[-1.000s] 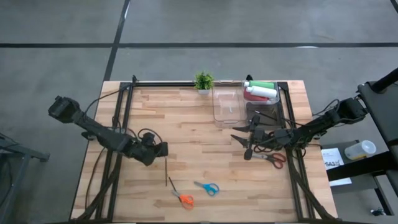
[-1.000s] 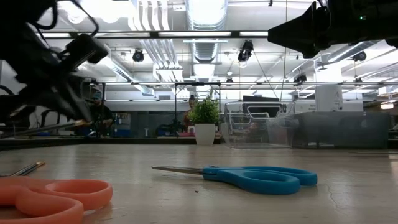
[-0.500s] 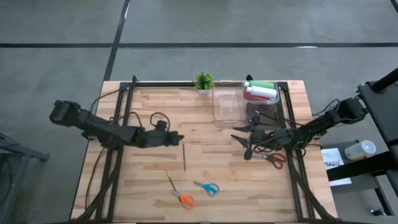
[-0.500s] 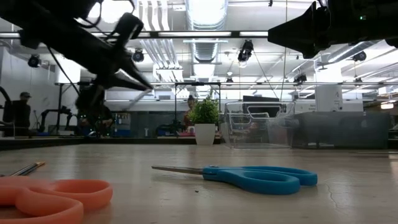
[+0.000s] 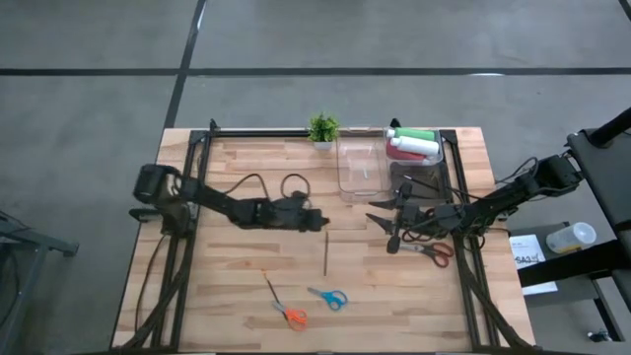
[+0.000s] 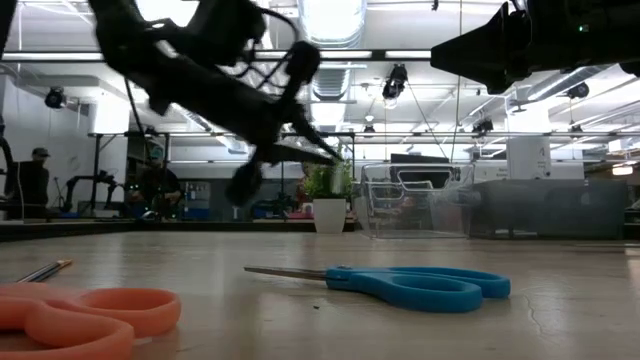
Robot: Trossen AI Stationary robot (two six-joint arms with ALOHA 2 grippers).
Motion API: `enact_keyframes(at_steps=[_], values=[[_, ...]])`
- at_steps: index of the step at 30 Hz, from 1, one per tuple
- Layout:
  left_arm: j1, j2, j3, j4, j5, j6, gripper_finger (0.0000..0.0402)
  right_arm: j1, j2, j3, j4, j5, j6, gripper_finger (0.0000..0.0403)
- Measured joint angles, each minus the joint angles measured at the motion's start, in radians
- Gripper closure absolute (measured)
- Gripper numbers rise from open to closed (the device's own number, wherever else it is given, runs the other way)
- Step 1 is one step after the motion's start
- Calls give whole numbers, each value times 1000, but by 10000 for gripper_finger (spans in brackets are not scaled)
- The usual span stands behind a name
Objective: Pick & Place Paint Supplies
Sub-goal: Put the left gold paintbrush into the black bin
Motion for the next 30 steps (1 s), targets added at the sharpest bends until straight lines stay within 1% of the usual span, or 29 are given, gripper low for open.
enact_keyframes(at_steps=[5, 9, 11, 13, 16, 18, 20, 22, 25, 28, 30], values=[[12, 99, 140, 1, 101, 105, 376, 0, 0, 0, 0, 0, 0, 261], [20, 141, 196, 0, 111, 107, 376, 0, 0, 0, 0, 0, 0, 261], [27, 162, 214, -4, 111, 73, 376, 0, 0, 0, 0, 0, 0, 261], [34, 175, 225, -9, 108, -3, 376, 0, 0, 0, 0, 0, 0, 261], [35, 201, 249, -30, 60, -112, 376, 0, 0, 0, -1, 0, 0, 261], [35, 226, 261, -47, 38, -116, 376, 0, 0, 0, -3, 0, 0, 261], [36, 248, 276, -57, 38, -93, 376, 0, 0, 0, -13, 0, 0, 261], [41, 265, 296, -100, 38, -85, 376, 0, 0, 0, -23, 0, 0, 261], [45, 284, 319, -180, 38, -120, 376, 0, 0, 0, -23, 0, 0, 261], [48, 301, 333, -227, 39, -189, 376, 0, 0, 0, -24, 0, 0, 261], [49, 309, 338, -225, 39, -216, 376, 0, 0, 0, -24, 0, 0, 261]])
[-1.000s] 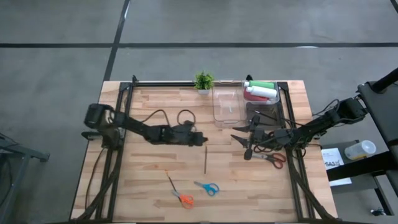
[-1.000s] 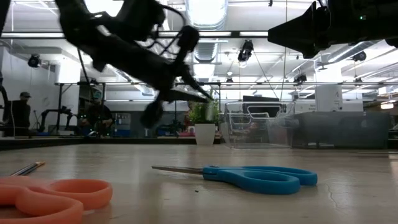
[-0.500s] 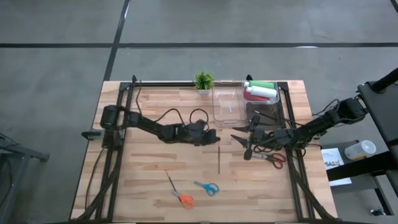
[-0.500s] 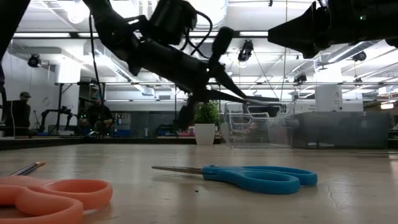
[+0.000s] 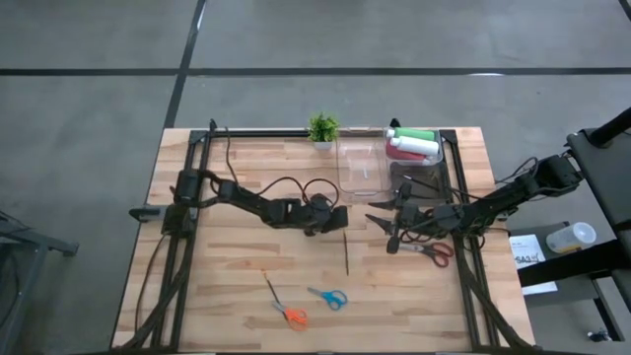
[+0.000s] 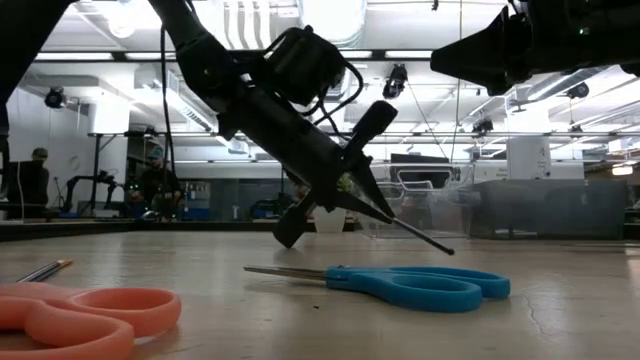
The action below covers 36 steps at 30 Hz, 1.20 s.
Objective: Pick & Place Paint Supplies
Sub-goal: Put the left gold paintbrush into the black bin
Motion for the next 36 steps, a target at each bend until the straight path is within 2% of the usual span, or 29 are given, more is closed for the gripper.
enact_keyframes(at_steps=[8, 13, 36], values=[[8, 0, 0, -19, -1, -22, 376, 0, 0, 0, 1, 0, 0, 261], [10, 0, 1, -55, -4, -95, 376, 0, 0, 0, 0, 0, 0, 261], [17, -3, 3, -166, 30, -42, 376, 0, 0, -1, 1, 0, 0, 261]])
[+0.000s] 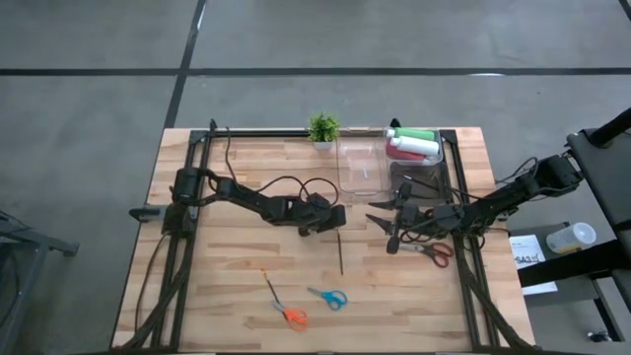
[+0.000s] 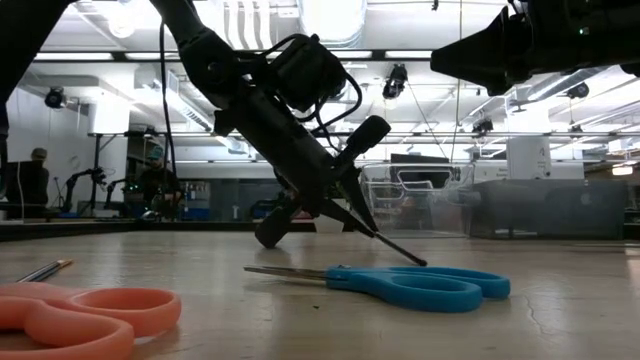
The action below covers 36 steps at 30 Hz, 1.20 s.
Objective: Pick & Place Paint Supplies
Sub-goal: Put the left gold paintbrush into the black bin
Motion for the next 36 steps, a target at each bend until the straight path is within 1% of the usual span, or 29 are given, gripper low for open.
enact_keyframes(at_steps=[23, 26, 32, 36], values=[[2, 1, 0, -16, 8, 19, 373, 0, 0, 0, 0, 0, 0, 261], [2, 1, 0, -16, 8, 19, 356, 0, 0, 0, 0, 0, 0, 261], [2, 1, 0, -11, 8, 21, 290, 0, 0, 0, 0, 0, 0, 261], [2, 1, 0, -9, 8, 22, 267, 0, 0, 0, 0, 0, 0, 261]])
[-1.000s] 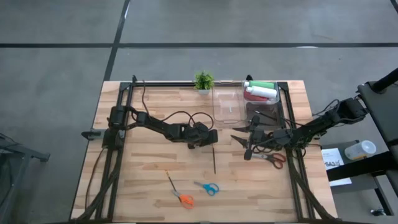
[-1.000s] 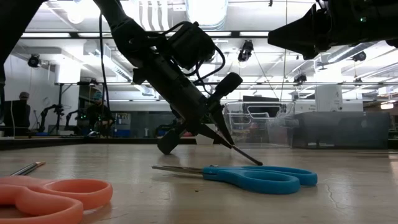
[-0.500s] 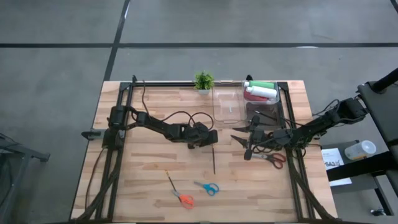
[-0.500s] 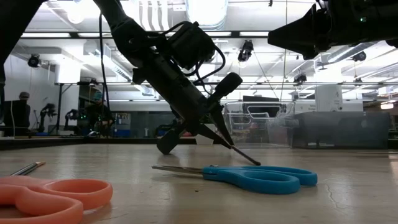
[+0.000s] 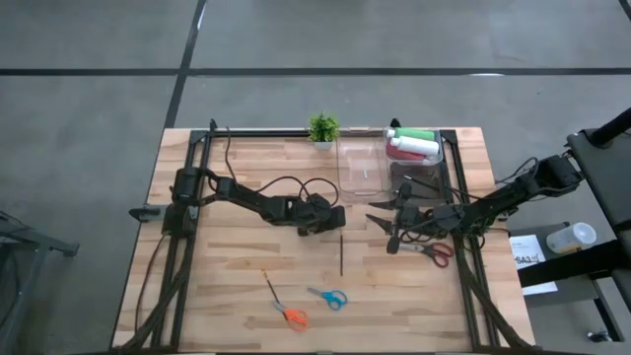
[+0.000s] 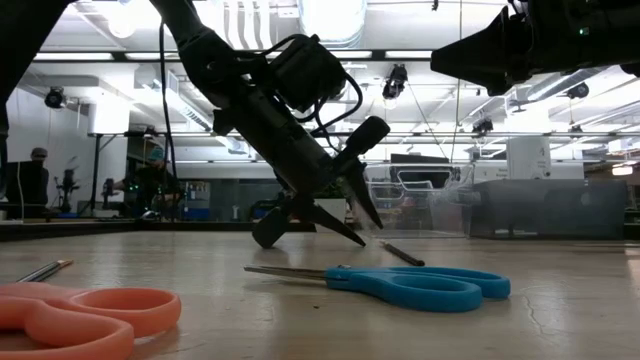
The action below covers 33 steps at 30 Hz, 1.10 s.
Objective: Pick & Place Paint Supplies
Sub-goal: Put the left gold paintbrush into the black bin
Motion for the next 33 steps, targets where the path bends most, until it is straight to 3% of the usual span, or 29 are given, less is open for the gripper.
enact_keyframes(at_steps=[7, 22, 27, 33], values=[[1, -26, -6, -6, -1, 29, 263, 0, 0, 0, 0, 0, 0, 261], [11, -215, -13, -28, -16, 490, 263, 0, 0, 0, -1, 0, 0, 261], [12, -288, -15, -32, -57, 578, 263, 0, 0, 0, 0, 0, 0, 261], [26, -390, -15, -70, -80, 950, 263, 0, 0, 0, 0, 0, 0, 261]])
